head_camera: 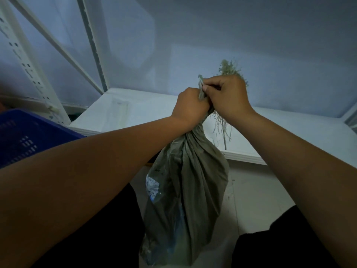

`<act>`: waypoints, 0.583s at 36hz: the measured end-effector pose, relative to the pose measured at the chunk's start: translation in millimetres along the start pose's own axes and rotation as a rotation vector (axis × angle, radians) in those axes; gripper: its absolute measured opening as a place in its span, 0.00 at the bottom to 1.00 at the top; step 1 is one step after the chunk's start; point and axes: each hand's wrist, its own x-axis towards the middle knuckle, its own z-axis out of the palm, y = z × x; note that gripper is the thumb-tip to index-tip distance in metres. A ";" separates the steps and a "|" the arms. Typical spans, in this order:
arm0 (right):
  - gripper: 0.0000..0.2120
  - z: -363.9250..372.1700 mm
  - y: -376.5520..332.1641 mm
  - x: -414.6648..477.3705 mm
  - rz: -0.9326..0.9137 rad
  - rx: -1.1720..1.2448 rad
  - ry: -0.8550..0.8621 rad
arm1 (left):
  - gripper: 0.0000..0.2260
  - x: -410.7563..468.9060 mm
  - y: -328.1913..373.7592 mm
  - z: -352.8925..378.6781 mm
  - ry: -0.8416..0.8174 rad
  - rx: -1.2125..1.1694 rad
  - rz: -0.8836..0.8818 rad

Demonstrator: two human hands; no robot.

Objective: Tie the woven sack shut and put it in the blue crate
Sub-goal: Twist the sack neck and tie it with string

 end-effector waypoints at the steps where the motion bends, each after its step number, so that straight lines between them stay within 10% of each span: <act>1: 0.09 -0.5 -0.2 0.1 0.011 0.009 0.002 | 0.18 0.0 -0.1 -0.9 -0.002 0.003 0.010; 21: 0.10 2.1 -8.7 -6.8 -0.142 -0.037 0.083 | 0.14 7.7 -24.6 -3.7 0.144 -0.086 0.136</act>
